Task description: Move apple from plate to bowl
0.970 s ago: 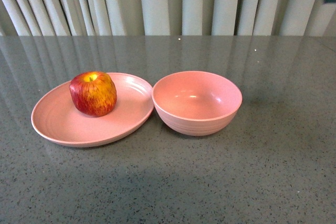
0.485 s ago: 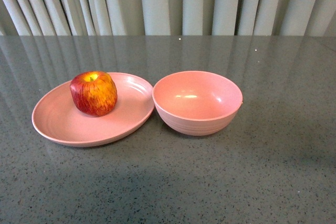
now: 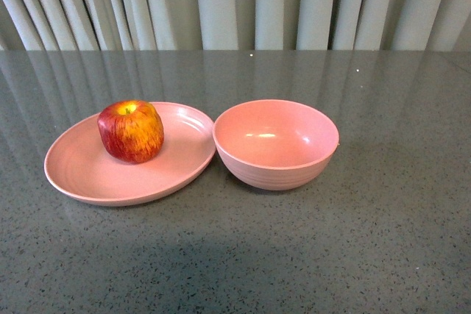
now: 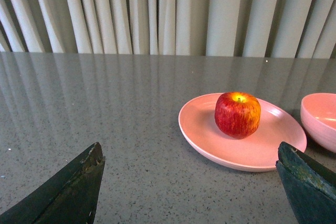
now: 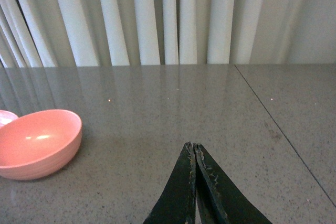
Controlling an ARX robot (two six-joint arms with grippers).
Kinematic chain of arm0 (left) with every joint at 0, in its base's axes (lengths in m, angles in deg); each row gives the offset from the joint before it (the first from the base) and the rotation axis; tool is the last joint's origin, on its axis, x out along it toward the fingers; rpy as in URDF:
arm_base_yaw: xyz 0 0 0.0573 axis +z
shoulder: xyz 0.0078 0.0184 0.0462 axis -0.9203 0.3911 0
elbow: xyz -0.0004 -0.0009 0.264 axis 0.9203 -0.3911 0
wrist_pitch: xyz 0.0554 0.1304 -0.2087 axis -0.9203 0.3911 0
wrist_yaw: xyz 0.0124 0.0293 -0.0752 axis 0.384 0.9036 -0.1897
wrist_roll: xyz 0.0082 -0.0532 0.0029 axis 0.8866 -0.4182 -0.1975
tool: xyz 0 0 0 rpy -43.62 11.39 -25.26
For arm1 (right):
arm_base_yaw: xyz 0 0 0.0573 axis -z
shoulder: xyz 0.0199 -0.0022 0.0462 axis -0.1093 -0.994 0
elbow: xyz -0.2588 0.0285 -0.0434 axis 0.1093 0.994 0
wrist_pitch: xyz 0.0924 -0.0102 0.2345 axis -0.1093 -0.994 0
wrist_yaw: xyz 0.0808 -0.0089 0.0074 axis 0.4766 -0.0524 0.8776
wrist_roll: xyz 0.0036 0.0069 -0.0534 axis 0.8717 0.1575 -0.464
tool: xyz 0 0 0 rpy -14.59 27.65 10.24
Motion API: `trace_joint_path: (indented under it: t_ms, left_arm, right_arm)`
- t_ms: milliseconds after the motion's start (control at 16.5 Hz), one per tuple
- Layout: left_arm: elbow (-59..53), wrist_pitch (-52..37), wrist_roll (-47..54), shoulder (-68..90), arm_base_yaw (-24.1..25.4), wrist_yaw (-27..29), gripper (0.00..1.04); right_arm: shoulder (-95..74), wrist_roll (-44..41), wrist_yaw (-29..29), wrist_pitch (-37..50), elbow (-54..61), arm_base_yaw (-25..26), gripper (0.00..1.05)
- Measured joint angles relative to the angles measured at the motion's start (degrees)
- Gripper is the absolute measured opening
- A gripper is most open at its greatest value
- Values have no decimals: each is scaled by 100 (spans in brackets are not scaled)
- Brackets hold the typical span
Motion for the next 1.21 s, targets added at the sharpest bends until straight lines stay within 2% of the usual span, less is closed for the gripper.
trace_joint_path:
  t_ms: [61, 121, 182, 424, 485, 545, 848, 909, 1212]
  left_arm:
    - [0, 0, 0, 0, 0, 2, 98]
    - [0, 0, 0, 0, 0, 2, 98]
    - [0, 0, 0, 0, 0, 7, 98]
    - [0, -2, 0, 0, 0, 2, 98]
    - [0, 0, 0, 0, 0, 0, 98]
    - [0, 0, 0, 0, 0, 7, 98]
    - [0, 0, 2, 0, 0, 2, 98]
    - [0, 0, 0, 0, 0, 0, 98]
    - [0, 0, 0, 0, 0, 2, 98]
  right_arm:
    - [90, -37, 92, -94, 87, 103, 2]
    - [229, -55, 601, -223, 199, 529, 2]
    - [348, -61, 723, -258, 232, 876, 2]
    - [763, -66, 831, -295, 459, 831, 2]
    - [1025, -68, 833, -662, 468, 831, 2]
    - [1659, -66, 822, -1451, 470, 831, 2]
    - [1797, -68, 831, -1394, 470, 831, 2]
    - [1797, -68, 828, -1394, 470, 831, 6]
    - [1797, -68, 828, -1394, 470, 831, 70]
